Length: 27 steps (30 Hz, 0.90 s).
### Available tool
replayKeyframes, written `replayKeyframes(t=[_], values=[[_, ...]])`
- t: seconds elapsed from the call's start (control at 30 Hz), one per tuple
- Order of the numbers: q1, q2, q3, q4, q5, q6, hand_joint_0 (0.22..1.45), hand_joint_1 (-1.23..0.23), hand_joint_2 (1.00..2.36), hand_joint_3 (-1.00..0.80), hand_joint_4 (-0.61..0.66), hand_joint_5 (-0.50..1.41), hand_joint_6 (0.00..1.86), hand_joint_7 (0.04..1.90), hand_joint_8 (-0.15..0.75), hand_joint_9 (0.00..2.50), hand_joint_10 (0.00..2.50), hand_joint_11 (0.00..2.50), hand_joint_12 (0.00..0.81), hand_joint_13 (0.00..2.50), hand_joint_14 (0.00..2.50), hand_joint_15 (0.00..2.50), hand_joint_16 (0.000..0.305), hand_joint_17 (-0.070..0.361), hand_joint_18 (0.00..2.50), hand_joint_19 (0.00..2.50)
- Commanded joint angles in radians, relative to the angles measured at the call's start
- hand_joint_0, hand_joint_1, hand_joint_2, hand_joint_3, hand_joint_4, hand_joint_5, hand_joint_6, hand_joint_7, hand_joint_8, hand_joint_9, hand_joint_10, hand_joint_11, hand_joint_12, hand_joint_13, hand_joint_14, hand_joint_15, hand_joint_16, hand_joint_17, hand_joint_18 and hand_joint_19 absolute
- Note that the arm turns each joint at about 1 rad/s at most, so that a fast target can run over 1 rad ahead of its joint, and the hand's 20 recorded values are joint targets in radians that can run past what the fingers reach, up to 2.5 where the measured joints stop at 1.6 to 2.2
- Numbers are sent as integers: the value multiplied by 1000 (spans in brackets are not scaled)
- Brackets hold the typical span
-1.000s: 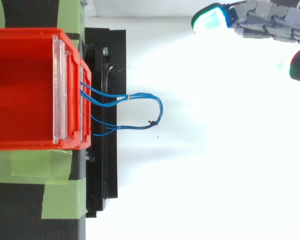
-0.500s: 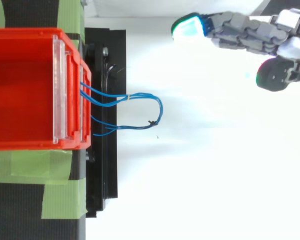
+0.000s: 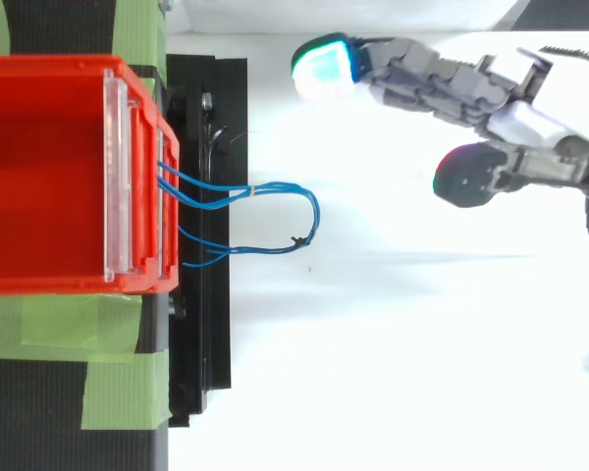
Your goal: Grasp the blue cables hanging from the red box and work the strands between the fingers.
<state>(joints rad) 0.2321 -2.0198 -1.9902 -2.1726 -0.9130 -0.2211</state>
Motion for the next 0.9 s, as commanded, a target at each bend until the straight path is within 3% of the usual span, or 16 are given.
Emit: replayKeyframes(t=[0.0,0.17,0.3,0.67,0.73,0.87], values=[[6,-10,18,-6,13,2,646,-441,1000,-1000,176,-322,5,683,318,132,3,171,382,0,5,229,73,163,0,201],[23,-11,18,14,45,-49,650,-469,1000,-1000,183,-291,5,663,330,192,5,165,392,0,5,200,74,166,0,161],[44,-11,27,39,94,-72,651,-470,1000,-1000,183,-291,5,666,331,200,3,168,393,0,5,205,74,166,0,154],[69,-11,28,48,131,-96,657,-470,1000,-1000,181,-289,5,667,336,218,4,193,394,8,7,214,73,165,0,178],[81,-11,28,57,154,-106,657,-471,1000,-1000,181,-289,5,668,336,220,6,197,394,11,5,216,73,165,0,169],[88,-13,28,70,174,-119,659,-473,1000,-1000,181,-289,5,666,337,229,4,205,395,17,5,215,73,165,0,176]])
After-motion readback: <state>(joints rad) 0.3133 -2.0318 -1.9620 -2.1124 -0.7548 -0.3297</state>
